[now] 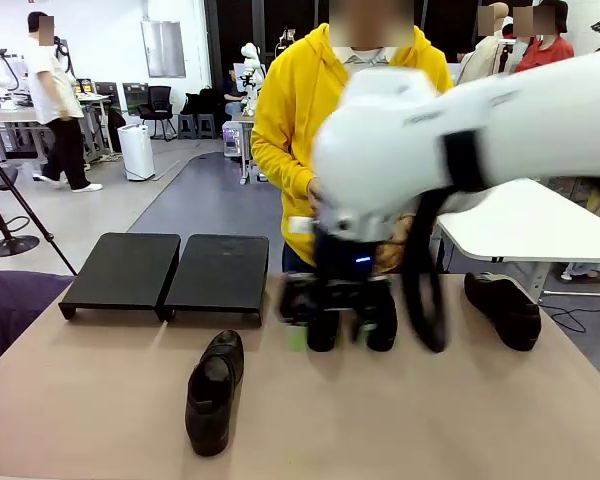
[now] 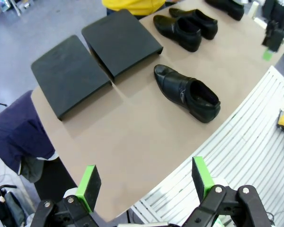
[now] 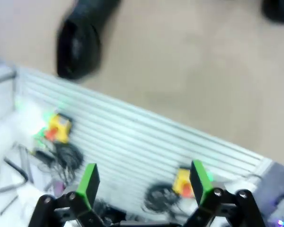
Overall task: Organize the shoes by placing them on the stand.
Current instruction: Pick up one Shoe and place it in the middle of the table.
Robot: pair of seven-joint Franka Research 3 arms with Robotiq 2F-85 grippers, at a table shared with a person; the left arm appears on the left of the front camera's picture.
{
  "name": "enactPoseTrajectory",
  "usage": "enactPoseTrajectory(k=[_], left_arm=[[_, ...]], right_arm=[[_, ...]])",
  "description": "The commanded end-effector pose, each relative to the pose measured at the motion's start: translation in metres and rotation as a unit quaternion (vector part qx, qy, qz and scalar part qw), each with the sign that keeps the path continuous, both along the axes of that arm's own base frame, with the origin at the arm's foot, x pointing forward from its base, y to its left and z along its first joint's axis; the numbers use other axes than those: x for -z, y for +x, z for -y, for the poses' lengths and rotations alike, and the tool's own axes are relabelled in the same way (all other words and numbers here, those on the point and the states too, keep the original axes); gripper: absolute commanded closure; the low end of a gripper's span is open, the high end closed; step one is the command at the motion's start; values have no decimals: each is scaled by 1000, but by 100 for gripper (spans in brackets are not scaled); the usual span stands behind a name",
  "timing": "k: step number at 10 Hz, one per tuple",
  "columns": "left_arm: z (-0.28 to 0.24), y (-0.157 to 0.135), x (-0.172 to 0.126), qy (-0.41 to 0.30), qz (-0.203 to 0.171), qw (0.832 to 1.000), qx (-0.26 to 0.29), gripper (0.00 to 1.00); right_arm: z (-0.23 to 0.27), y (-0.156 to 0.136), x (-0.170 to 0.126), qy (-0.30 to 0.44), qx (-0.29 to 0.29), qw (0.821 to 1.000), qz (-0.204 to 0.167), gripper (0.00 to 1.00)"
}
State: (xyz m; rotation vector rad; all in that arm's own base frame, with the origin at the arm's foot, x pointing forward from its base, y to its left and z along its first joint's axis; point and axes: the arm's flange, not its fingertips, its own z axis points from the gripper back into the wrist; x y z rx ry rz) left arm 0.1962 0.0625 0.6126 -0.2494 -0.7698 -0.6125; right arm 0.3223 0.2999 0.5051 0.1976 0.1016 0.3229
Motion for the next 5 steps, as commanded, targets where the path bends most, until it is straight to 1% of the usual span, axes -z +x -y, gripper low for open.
enactPoseTrajectory(k=[1,2,4,5], left_arm=[[0,-2,0,-4,-2,1000,3,0],[0,-2,0,-4,-2,1000,3,0],[0,-2,0,-4,-2,1000,3,0],[0,-2,0,-4,-2,1000,3,0]], right_arm=[[75,-24,8,8,-15,1000,-8,0],[93,-43,14,3,4,1000,-28,0],[112,-82,17,-42,17,996,-70,0],[115,-90,17,-59,33,996,-59,0]])
